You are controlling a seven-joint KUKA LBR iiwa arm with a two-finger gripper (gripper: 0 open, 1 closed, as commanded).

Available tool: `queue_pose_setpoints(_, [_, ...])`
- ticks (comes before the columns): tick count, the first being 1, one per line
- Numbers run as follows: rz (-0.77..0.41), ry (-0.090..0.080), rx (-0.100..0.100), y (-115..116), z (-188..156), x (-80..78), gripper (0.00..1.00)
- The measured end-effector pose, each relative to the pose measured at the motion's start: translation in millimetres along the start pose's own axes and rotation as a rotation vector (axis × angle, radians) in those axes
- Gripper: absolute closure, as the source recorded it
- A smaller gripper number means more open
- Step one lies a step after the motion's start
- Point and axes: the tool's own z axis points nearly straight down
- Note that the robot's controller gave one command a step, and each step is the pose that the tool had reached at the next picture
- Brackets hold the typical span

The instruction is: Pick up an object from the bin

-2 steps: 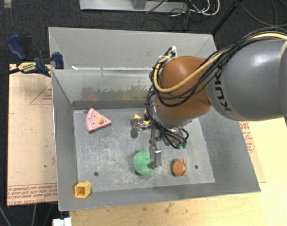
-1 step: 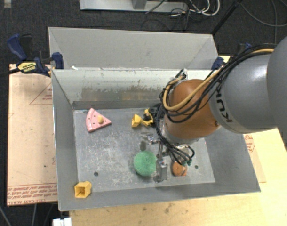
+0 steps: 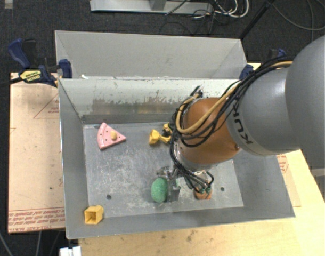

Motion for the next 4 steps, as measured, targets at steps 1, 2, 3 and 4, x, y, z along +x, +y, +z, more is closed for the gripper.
queue_pose_setpoints(1, [0.001, 0.0, 0.0, -0.3, 0.1, 0.1, 1.0])
queue_pose_setpoints(2, [0.001, 0.0, 0.0, -0.3, 0.1, 0.1, 1.0])
queue_pose_setpoints(3, [0.001, 0.0, -0.001, -0.3, 0.2, 0.1, 1.0])
queue_pose_setpoints(4, [0.001, 0.001, -0.001, -0.3, 0.2, 0.2, 1.0])
